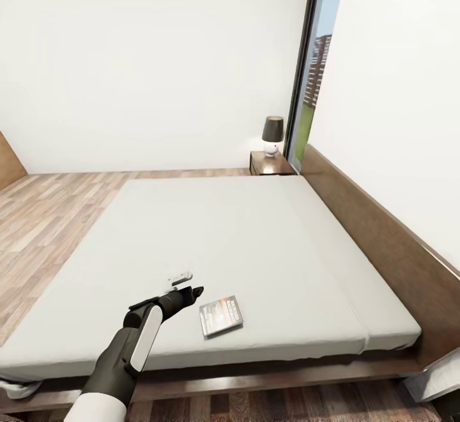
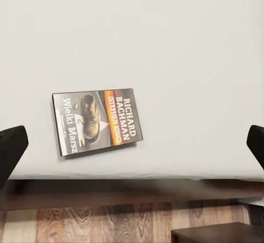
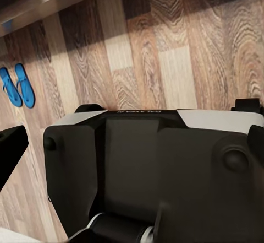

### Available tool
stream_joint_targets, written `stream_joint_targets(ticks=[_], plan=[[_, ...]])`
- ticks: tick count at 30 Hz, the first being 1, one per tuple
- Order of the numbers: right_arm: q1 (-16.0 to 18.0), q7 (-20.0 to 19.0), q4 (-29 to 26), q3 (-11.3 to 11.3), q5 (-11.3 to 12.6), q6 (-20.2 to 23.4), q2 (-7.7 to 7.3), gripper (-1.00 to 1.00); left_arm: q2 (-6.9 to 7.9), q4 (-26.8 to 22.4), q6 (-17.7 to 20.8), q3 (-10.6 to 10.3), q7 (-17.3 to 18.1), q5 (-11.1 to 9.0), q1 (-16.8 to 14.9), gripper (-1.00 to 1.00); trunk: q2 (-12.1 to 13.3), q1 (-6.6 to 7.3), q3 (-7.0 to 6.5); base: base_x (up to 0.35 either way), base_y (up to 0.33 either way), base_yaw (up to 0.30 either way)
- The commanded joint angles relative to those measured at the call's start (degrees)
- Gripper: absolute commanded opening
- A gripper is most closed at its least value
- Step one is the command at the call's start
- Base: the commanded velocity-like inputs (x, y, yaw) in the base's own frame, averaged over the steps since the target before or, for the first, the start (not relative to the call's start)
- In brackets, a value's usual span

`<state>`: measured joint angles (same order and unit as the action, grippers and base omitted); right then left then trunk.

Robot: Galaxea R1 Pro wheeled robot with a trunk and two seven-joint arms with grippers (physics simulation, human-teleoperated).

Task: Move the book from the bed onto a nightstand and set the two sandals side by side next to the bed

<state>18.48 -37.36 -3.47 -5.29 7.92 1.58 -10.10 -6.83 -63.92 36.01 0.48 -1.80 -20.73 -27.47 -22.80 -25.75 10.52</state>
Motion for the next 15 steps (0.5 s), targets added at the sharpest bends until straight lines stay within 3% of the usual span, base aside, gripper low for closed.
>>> stream_joint_targets(ticks=[1, 7, 15], plan=[[0.1, -0.3, 0.0, -0.4, 0.1, 0.2, -0.01, 1.0, -0.02, -0.1, 0.3, 0.1, -0.2, -0.4, 0.0, 1.0, -0.1, -0.03, 0.21, 0.0, 0.0, 0.0], [0.0, -0.3, 0.0, -0.5, 0.0, 0.2, -0.04, 1.0, -0.02, -0.1, 0.3, 0.1, -0.2, -0.6, 0.0, 1.0, -0.1, -0.03, 0.74, 0.0, 0.0, 0.0], [0.1, -0.3, 0.0, -0.5, 0.0, 0.2, -0.01, 1.0, -0.02, -0.1, 0.2, 0.1, -0.2, -3.1, 0.0, 1.0, -0.1, -0.03, 1.45, 0.0, 0.0, 0.0]])
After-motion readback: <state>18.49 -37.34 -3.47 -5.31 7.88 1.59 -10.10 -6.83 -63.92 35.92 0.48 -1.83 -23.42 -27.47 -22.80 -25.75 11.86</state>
